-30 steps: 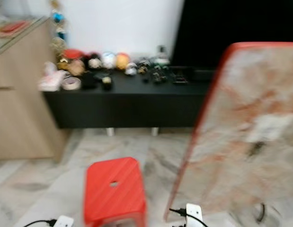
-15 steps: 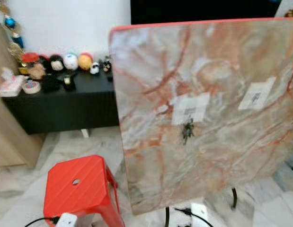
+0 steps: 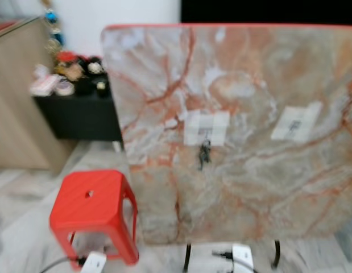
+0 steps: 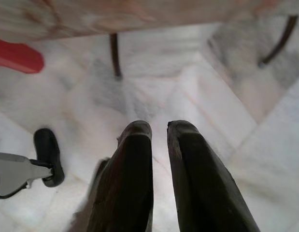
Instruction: Hang keys on a hook
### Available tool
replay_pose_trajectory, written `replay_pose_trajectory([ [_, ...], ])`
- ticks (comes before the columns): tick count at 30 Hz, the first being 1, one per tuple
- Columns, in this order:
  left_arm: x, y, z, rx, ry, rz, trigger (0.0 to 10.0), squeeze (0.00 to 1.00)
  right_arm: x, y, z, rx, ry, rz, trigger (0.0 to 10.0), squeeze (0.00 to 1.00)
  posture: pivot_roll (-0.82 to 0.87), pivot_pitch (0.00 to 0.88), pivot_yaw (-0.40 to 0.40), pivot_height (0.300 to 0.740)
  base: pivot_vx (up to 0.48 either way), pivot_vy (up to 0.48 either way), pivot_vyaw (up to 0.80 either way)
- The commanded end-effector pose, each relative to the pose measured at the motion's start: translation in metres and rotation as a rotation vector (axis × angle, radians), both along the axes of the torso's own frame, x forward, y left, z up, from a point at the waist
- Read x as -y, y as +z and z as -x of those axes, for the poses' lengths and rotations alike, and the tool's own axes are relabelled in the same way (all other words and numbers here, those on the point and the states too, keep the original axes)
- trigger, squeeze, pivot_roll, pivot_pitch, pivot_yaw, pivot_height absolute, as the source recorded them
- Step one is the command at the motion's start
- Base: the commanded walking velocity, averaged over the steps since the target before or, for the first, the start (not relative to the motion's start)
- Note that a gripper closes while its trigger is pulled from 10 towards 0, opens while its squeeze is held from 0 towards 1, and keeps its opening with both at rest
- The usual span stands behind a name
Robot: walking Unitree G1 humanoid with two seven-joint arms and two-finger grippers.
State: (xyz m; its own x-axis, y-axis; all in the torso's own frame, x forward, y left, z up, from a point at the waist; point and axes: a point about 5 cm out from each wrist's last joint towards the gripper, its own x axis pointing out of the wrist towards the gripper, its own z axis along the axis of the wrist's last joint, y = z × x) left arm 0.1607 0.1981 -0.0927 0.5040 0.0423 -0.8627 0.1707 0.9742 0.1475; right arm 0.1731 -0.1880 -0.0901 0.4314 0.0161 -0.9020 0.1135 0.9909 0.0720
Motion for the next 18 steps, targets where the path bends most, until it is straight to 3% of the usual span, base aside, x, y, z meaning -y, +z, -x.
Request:
replay_pose_trajectory([
  [1, -0.0022, -0.0022, 0.0054, -0.033, -0.014, -0.011, 10.0, 0.0, -0.0043, -0.0014, 0.0019, -0.008, -0.003, -0.009, 10.0, 0.0, -0.01, 0.0, -0.044, 0.74, 0.0, -0.439, 0.0],
  [18, -0.0034, -0.0024, 0.0063, -0.035, -0.007, -0.01, 10.0, 0.0, -0.0044, -0.0013, 0.0017, 0.001, -0.01, -0.014, 10.0, 0.0, -0.01, 0.0, -0.045, 0.74, 0.0, -0.455, 0.0],
])
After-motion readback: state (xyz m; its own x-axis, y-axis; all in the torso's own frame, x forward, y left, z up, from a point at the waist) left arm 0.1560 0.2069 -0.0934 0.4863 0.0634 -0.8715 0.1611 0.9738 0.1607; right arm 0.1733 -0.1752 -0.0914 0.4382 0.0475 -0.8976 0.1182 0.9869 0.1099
